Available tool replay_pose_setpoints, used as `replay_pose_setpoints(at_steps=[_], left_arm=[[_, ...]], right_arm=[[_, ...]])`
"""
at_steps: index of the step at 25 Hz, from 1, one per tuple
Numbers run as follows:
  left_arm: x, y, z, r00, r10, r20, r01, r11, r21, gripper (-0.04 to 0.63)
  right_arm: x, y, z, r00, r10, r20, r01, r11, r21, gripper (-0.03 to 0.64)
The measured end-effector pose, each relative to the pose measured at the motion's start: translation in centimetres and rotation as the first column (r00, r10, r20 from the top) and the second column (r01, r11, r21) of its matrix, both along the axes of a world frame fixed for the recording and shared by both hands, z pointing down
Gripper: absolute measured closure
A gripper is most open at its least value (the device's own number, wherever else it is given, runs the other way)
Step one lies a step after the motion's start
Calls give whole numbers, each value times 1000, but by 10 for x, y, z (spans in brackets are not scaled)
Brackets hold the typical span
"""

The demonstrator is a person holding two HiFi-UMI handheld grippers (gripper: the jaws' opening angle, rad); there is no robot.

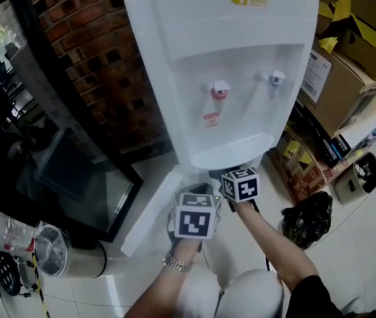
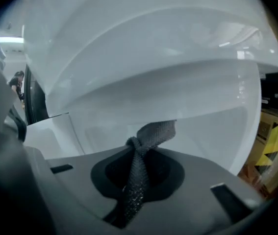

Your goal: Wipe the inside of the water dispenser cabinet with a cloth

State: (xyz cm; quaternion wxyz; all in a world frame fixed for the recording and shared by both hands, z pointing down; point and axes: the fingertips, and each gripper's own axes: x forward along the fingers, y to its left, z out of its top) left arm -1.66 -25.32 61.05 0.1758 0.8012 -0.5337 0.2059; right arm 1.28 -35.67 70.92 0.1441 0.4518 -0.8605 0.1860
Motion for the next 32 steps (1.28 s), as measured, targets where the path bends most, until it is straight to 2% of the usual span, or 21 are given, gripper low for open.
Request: replay_pose_setpoints(at_steps=[4, 6, 9, 12, 14, 18, 22, 24, 26, 28, 30, 32], left_arm=[[-5, 3, 1, 1000, 0, 18, 0, 1000, -1, 594], [-9, 2, -4, 1000, -7, 14, 7, 1000, 10, 594], [-11, 3, -8, 1000, -13, 8, 13, 1000, 16, 594], [-10, 6, -9, 1000, -10, 6, 10, 1000, 18, 594], [-12, 6, -10, 1000, -10, 7, 10, 1000, 25, 594], [-16, 8, -13, 1000, -18, 7, 18, 999, 32, 594], [-19, 9, -12, 1000, -14, 5, 14, 999, 28, 594], [-21, 9, -12, 1000, -17, 3, 16, 999, 31, 594], [-22, 8, -11, 1000, -17, 5, 17, 999, 33, 594], [-20, 9, -10, 1000, -10, 12, 10, 999, 33, 594], [-19, 9, -9, 1000, -2, 19, 1, 999, 32, 594], [-19, 10, -9, 1000, 1, 22, -2, 999, 32, 594]], right_arm=[[-28, -5, -2, 997, -59, -41, 63, 995, 81, 588], [-41, -7, 4, 994, -101, -33, 103, 991, 82, 588], [-44, -8, 33, 991, -117, -67, 119, 992, 34, 588], [-40, -2, 60, 995, -90, -49, 88, 995, -43, 588], [-46, 9, 75, 992, -115, -47, 110, 989, -98, 588], [-51, 31, 122, 974, -187, -131, 159, 967, -197, 588], [-25, 27, 139, 984, -116, -133, 77, 960, -267, 588], [-11, 14, 118, 994, -52, -98, 30, 975, -219, 588], [-7, 0, 76, 1000, 1, -9, -2, 994, -111, 588], [-13, -9, 43, 998, 12, 66, -11, 1000, -15, 588], [-26, -11, 34, 997, -8, 71, 7, 1000, 21, 588], [-38, -9, 50, 999, -38, 13, 38, 999, 14, 588]])
